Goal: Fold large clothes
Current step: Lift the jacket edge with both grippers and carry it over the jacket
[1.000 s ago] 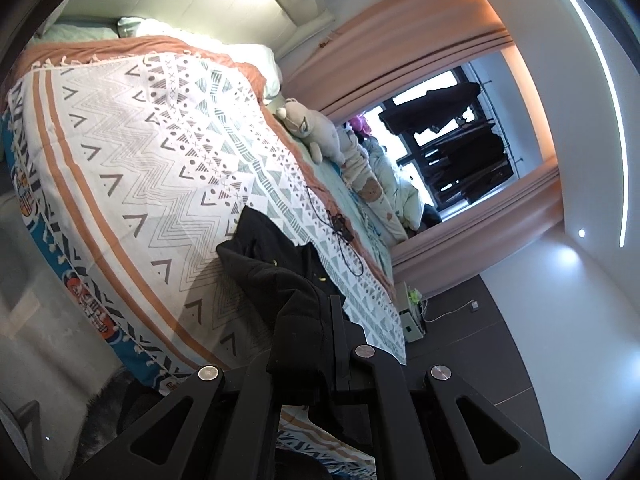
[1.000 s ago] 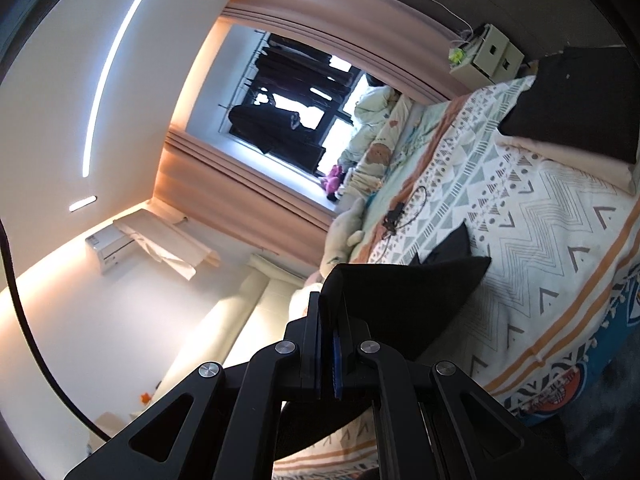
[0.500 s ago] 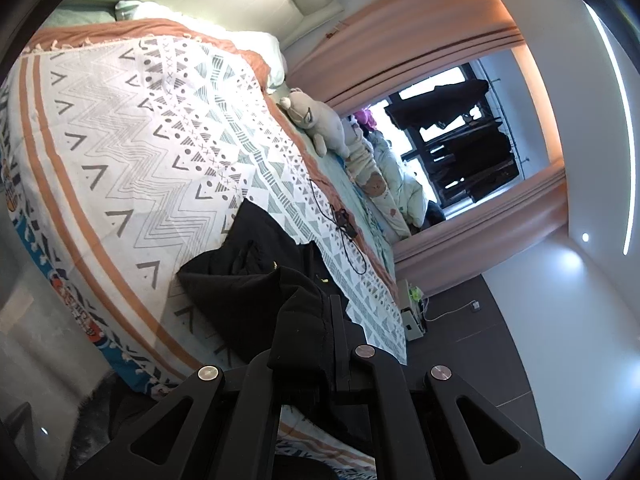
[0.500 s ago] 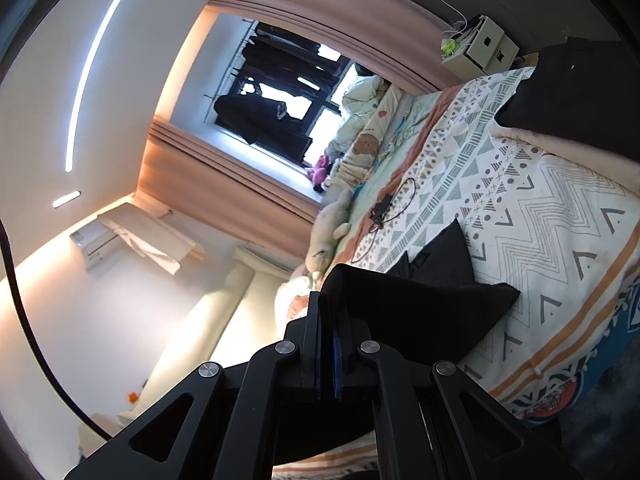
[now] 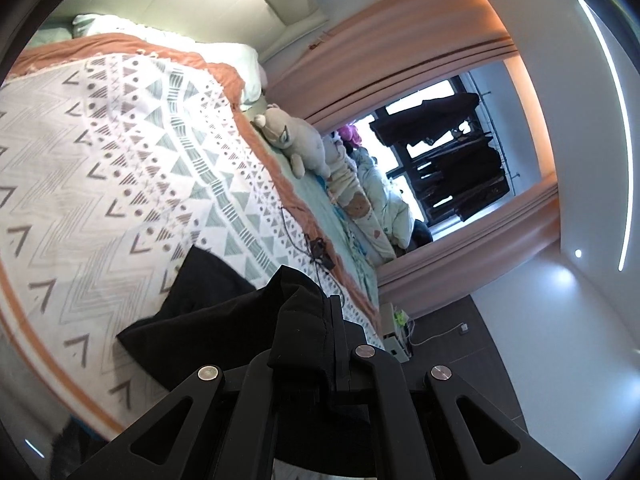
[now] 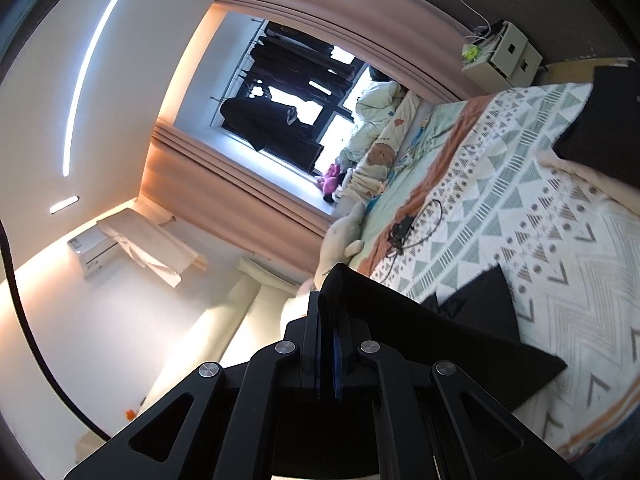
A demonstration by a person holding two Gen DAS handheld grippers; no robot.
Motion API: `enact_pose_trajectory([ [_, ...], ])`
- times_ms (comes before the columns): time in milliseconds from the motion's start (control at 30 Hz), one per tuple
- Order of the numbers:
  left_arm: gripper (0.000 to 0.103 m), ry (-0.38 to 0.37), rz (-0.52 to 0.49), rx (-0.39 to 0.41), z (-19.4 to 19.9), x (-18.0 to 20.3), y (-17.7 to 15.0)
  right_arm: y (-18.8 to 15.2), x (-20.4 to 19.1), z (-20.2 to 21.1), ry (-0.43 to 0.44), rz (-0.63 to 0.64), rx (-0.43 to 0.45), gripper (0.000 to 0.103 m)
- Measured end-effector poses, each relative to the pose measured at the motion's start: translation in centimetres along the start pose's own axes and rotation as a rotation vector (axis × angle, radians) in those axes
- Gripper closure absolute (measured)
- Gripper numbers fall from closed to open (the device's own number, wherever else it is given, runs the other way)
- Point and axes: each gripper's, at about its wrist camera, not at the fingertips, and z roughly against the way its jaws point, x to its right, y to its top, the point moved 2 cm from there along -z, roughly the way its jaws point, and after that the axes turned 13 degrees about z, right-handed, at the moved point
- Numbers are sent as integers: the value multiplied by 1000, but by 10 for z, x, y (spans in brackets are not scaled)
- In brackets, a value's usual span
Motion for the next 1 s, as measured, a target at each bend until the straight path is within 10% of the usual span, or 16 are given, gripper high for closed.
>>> enact_pose_trajectory([
  [1000,101,222,39,-63,-267,-82,74,3,143,-232,-133,-81,-107,98],
])
